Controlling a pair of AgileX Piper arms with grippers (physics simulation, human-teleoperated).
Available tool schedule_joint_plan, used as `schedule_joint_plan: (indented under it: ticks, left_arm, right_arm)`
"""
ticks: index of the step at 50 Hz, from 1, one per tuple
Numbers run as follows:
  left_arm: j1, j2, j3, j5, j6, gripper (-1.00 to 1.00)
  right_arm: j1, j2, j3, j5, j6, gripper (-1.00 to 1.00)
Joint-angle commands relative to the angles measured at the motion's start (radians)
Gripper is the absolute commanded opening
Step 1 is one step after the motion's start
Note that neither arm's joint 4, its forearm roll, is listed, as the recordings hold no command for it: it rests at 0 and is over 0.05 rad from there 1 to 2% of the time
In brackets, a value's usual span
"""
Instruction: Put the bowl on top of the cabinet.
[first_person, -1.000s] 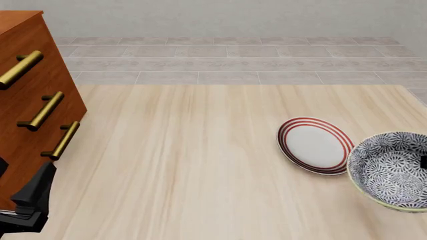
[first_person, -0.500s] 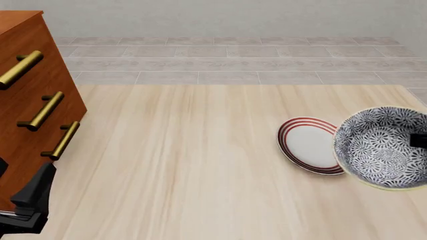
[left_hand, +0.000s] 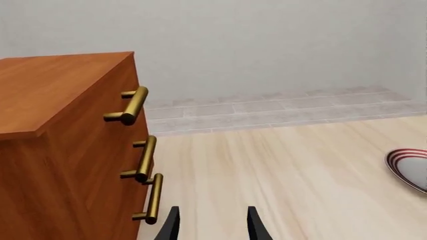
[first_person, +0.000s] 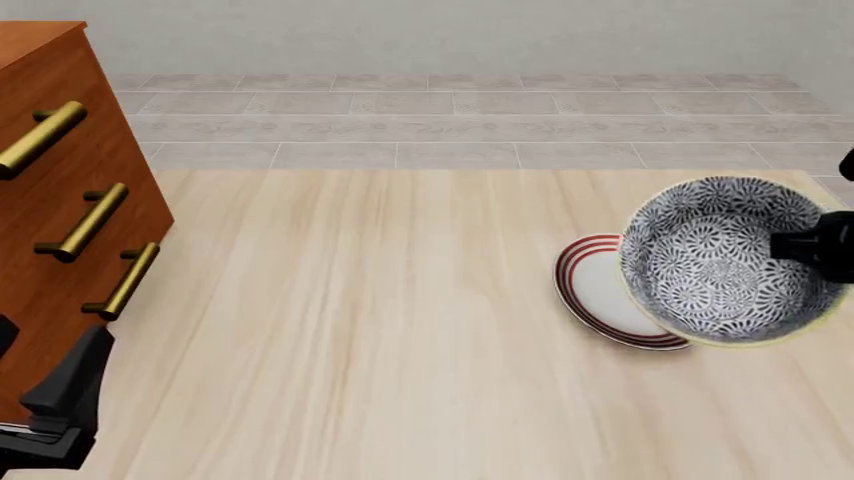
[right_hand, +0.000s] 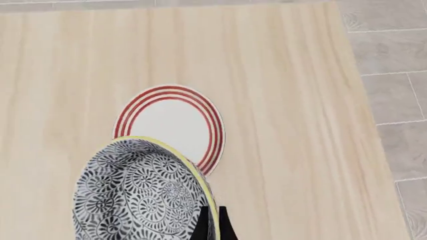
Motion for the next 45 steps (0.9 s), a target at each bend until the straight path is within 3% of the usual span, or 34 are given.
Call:
schedule_joint_plan:
  ticks: [1, 45]
  left_arm:
    - [-0.003, 0.004, 0.0, -0.002, -0.002, 1.0]
    - [-0.004, 0.001, 0.0, 0.0, -0.002, 1.0]
  right_arm:
    - [0.074, 0.03, -0.017, -0.029, 0.017, -1.0]
    - [0.365, 0.166, -0.137, -0.111, 0.094, -1.0]
